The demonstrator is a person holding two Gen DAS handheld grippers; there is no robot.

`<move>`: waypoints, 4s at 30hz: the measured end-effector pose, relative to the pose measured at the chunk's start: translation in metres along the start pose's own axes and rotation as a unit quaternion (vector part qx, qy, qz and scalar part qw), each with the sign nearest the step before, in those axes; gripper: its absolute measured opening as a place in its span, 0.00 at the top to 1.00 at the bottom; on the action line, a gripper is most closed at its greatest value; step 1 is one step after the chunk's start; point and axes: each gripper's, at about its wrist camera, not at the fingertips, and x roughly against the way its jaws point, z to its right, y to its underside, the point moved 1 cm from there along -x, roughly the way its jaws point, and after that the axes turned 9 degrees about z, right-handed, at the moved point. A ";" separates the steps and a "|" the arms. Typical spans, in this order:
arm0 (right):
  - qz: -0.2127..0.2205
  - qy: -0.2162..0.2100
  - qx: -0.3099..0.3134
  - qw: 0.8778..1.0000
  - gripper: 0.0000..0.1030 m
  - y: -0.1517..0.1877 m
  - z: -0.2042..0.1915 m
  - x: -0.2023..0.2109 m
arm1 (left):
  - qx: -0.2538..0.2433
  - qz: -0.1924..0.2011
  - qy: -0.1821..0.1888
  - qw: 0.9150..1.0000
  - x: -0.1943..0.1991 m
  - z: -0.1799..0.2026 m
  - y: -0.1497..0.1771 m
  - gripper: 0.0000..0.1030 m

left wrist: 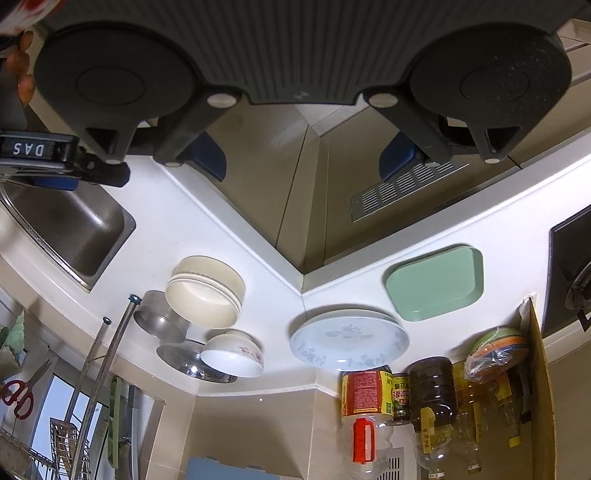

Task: Organize plates and bowls
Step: 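Move both tools toward the shallow stainless steel basin beside the sink, then close the left tool on the basin rim while the right tool grips the rim too, then lift the steel basin off the counter with both tools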

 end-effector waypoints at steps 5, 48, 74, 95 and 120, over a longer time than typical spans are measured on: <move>0.001 0.012 -0.016 1.000 0.01 0.002 0.019 0.002 | -0.001 -0.002 0.009 1.000 -0.011 0.005 -0.006 0.14; 0.120 0.155 -0.090 0.976 0.12 -0.225 0.064 -0.210 | -0.163 0.040 0.150 0.974 -0.328 0.067 -0.276 0.21; 0.010 0.284 -0.216 0.934 0.28 -0.280 0.199 -0.344 | -0.255 -0.047 0.135 0.956 -0.501 0.158 -0.309 0.40; 0.046 0.327 -0.206 0.921 0.88 -0.275 0.199 -0.337 | -0.253 -0.031 0.148 0.956 -0.518 0.159 -0.303 0.88; 0.079 0.327 -0.211 0.918 0.90 -0.279 0.180 -0.323 | -0.196 -0.077 0.150 0.966 -0.523 0.155 -0.308 0.66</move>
